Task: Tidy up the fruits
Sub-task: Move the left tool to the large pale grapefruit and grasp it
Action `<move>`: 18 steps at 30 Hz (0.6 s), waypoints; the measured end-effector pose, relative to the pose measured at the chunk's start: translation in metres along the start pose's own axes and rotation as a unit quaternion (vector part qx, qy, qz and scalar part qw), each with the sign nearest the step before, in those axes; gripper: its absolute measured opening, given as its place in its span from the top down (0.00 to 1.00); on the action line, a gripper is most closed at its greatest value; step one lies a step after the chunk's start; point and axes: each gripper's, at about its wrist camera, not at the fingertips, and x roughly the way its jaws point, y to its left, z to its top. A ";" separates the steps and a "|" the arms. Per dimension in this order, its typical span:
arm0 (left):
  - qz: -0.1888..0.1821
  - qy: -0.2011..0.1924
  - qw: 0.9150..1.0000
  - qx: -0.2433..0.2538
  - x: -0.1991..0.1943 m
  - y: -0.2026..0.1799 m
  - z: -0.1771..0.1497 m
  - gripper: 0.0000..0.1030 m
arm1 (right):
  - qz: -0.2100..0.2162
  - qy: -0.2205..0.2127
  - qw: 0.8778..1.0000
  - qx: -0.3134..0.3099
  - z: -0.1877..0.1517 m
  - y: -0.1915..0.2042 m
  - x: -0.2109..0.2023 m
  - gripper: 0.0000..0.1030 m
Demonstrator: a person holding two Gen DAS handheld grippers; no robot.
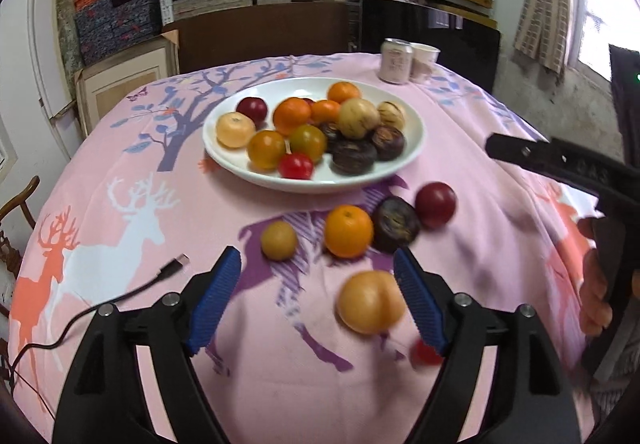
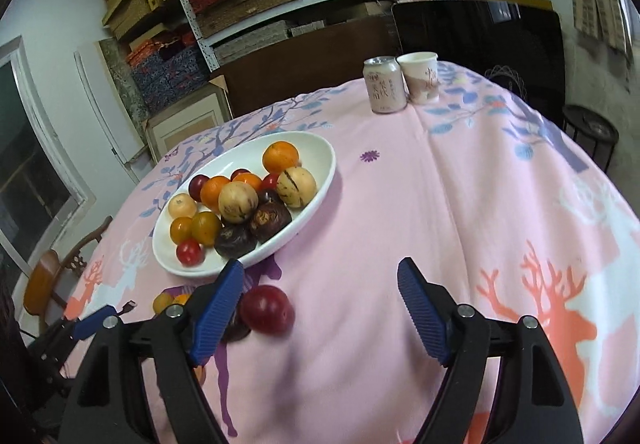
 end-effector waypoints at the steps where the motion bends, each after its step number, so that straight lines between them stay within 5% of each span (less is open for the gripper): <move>1: -0.008 0.002 1.000 0.002 0.000 -0.002 -0.001 0.25 | 0.002 -0.003 1.000 0.003 0.000 -0.001 -0.002 0.22; 12: -0.038 0.046 0.998 0.017 0.023 -0.015 -0.006 0.26 | 0.013 -0.005 1.000 0.010 0.004 -0.005 -0.006 0.21; 18: -0.044 0.077 0.996 0.023 0.037 -0.018 -0.010 0.44 | 0.014 -0.011 1.000 0.005 0.004 -0.002 -0.008 0.16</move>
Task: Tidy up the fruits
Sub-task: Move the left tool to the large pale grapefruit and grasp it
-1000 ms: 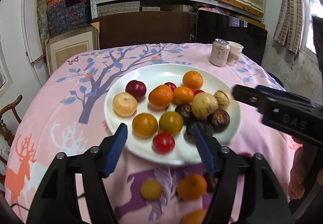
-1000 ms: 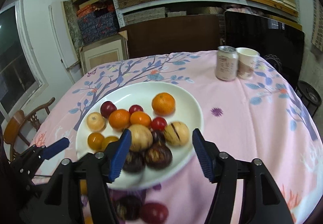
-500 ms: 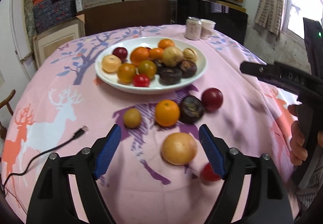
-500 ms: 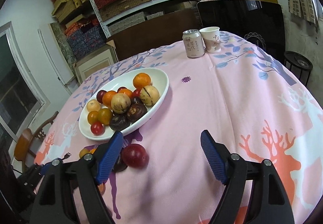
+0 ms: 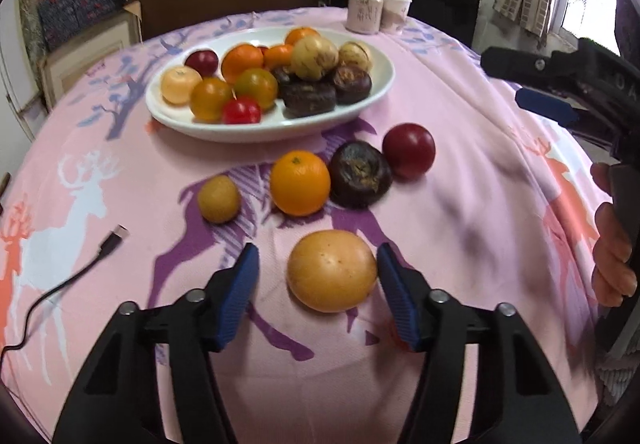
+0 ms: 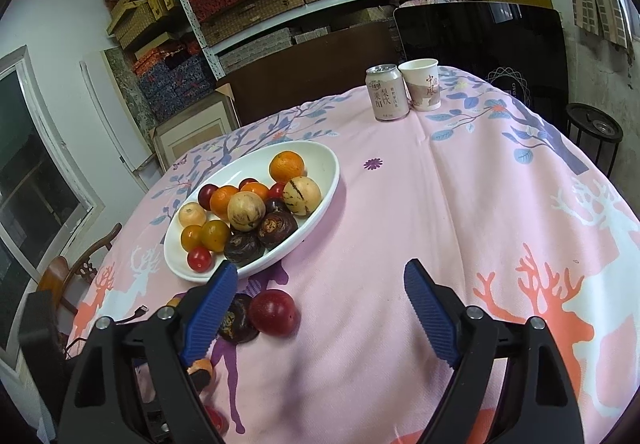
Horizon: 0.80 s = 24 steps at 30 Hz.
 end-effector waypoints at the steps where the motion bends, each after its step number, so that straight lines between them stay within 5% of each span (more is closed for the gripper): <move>1: 0.001 0.001 1.000 0.002 0.001 -0.001 0.000 0.45 | 0.000 0.001 1.000 0.001 0.000 0.000 0.000 0.16; 5: -0.011 0.000 1.000 0.011 -0.001 -0.004 -0.001 0.57 | -0.004 0.007 1.000 -0.001 0.000 0.001 0.002 0.16; 9: -0.004 -0.003 1.000 0.006 -0.004 -0.003 -0.001 0.57 | -0.013 0.022 1.000 -0.013 -0.003 0.005 0.008 0.16; 15: 0.037 -0.058 0.997 -0.041 -0.029 0.022 0.004 0.57 | -0.024 0.071 0.996 -0.057 -0.018 0.019 0.030 0.16; 24: 0.033 -0.054 0.996 -0.055 -0.031 0.032 0.006 0.57 | -0.044 0.096 0.989 -0.101 -0.029 0.035 0.048 0.16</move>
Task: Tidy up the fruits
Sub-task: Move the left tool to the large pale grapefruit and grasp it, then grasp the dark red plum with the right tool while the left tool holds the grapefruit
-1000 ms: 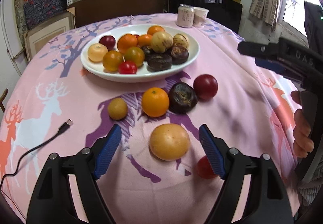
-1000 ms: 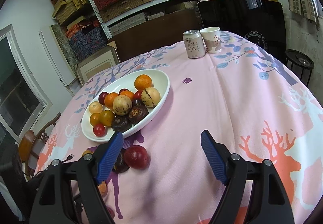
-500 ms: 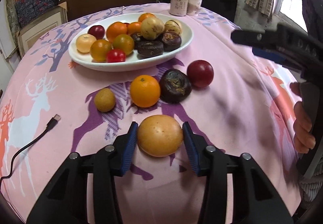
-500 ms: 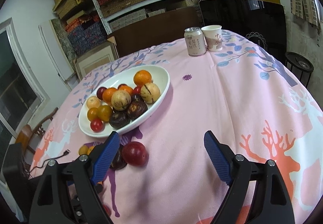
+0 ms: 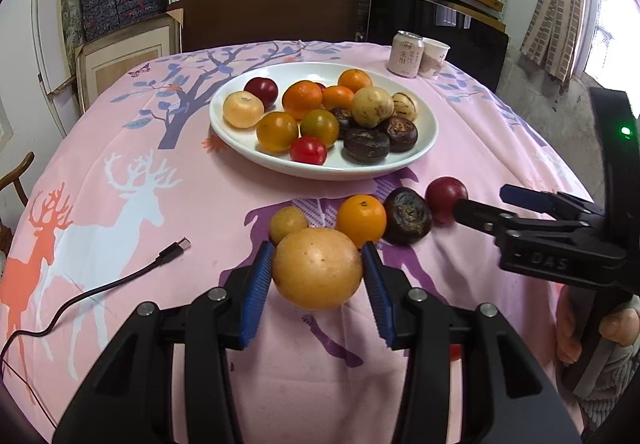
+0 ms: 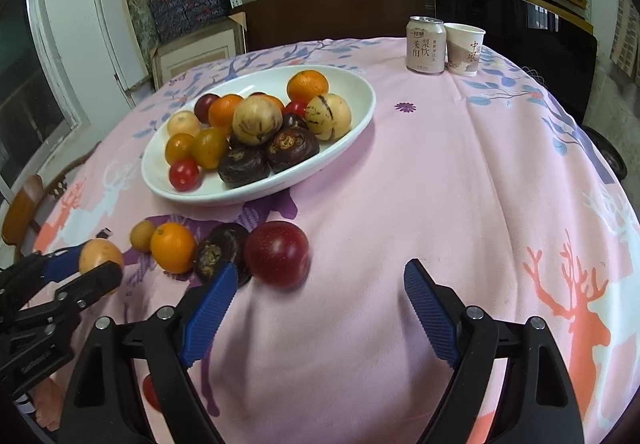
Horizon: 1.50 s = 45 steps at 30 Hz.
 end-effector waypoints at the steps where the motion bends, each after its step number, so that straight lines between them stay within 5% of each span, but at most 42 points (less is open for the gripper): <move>1: 0.002 -0.001 1.000 0.001 0.000 -0.001 0.000 0.57 | -0.007 0.000 1.000 0.001 0.001 -0.001 0.002 0.16; 8: 0.003 -0.001 1.000 -0.002 0.000 0.000 -0.001 0.57 | -0.057 -0.030 0.995 0.080 0.007 -0.044 -0.011 0.16; 10: 0.005 -0.002 1.000 -0.001 0.000 0.000 0.000 0.57 | -0.038 -0.026 0.995 0.093 0.007 -0.050 -0.012 0.16; 16: 0.008 -0.004 1.000 -0.003 -0.001 0.003 0.000 0.57 | -0.044 -0.028 0.999 -0.002 0.000 -0.012 -0.007 0.18; 20: 0.009 -0.005 1.000 -0.003 -0.001 0.003 0.000 0.57 | -0.037 0.003 0.999 -0.006 -0.002 -0.010 0.004 0.48; 25: 0.008 -0.006 1.000 -0.003 -0.002 0.002 -0.001 0.57 | -0.023 0.015 1.000 -0.004 -0.004 -0.008 0.007 0.57; 45: 0.039 -0.016 0.999 0.008 -0.002 -0.002 -0.001 0.57 | -0.024 0.006 1.000 -0.013 0.000 0.001 0.009 0.63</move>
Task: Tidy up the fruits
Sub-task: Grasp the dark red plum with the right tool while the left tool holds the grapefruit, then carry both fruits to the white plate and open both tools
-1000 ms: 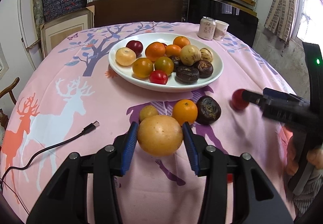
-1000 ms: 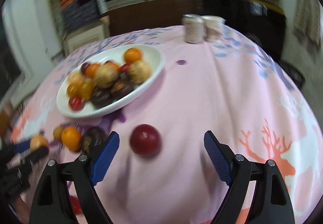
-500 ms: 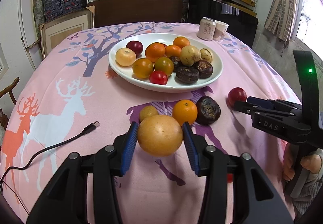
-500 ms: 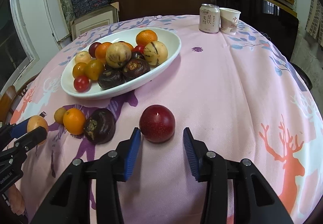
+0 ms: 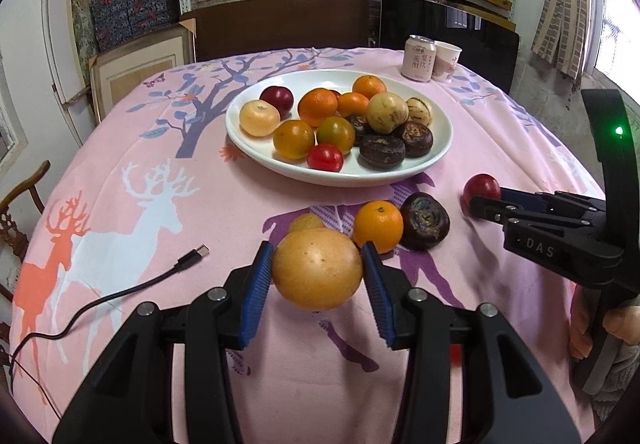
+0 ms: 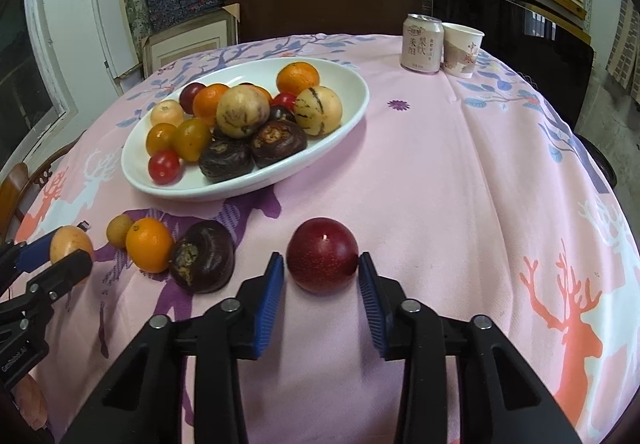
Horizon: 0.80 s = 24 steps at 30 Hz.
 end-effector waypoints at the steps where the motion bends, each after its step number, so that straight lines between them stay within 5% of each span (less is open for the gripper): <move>1: 0.001 -0.001 1.000 0.001 -0.001 0.000 0.000 0.57 | 0.002 0.000 1.000 0.002 0.000 -0.001 0.000 0.63; 24: 0.026 -0.027 0.999 0.018 -0.004 -0.005 0.010 0.57 | 0.028 -0.021 0.998 0.050 0.003 -0.018 -0.014 0.64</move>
